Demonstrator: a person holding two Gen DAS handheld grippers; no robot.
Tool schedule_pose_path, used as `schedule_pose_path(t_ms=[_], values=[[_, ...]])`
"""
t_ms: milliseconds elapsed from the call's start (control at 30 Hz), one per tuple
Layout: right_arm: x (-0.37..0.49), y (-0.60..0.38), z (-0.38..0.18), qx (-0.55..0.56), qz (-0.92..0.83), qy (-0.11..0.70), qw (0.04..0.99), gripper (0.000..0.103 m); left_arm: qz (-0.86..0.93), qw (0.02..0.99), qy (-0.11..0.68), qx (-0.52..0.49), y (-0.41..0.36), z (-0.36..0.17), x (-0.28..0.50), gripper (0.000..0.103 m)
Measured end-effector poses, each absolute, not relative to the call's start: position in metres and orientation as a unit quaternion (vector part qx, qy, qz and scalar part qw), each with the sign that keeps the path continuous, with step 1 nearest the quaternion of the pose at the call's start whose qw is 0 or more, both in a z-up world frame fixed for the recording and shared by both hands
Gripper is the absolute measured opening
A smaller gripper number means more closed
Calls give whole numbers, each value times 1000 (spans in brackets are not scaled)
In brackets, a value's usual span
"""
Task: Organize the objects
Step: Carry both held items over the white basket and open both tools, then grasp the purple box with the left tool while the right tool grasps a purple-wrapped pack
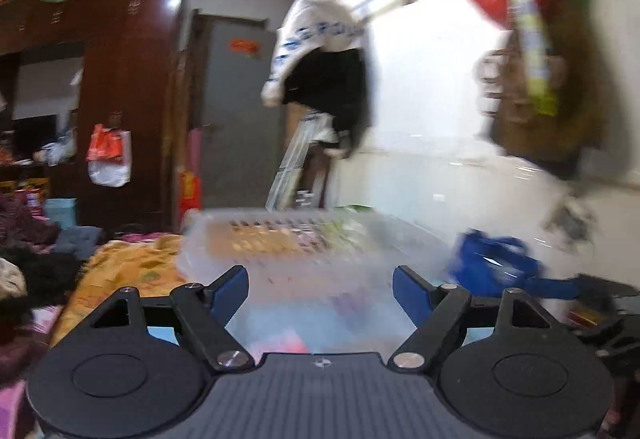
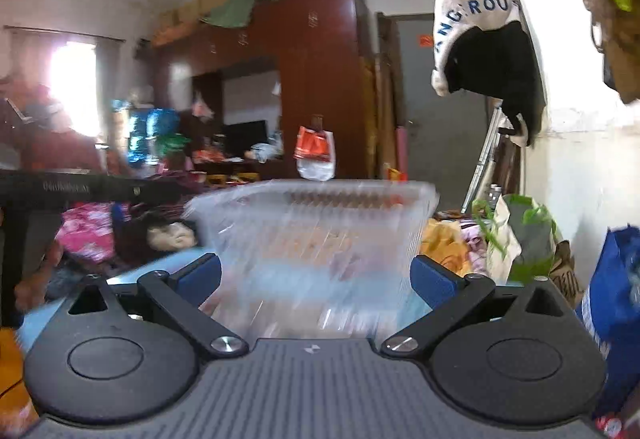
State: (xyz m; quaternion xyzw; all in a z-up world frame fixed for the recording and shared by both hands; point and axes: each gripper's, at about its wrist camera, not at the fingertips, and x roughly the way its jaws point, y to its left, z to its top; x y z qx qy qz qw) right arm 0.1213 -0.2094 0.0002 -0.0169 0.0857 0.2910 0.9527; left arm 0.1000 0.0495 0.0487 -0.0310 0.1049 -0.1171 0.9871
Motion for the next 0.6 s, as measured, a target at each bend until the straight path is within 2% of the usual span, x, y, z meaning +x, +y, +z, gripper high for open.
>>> schedule_pose_path(t_ms=[100, 300, 400, 467, 600], values=[[83, -210, -30, -37, 293, 80, 952, 103, -130, 987, 92, -25, 40, 16, 50, 82], [84, -198, -47, -37, 340, 95, 935, 103, -150, 984, 92, -20, 29, -1, 40, 82], [91, -196, -51, -34, 353, 109, 928, 89, -174, 978, 113, -19, 21, -12, 48, 82], [93, -198, -51, -33, 354, 109, 928, 69, -174, 977, 124, -11, 16, -20, 52, 82], [91, -205, -53, -21, 358, 107, 927, 70, -178, 975, 136, -3, 10, -29, 55, 82]])
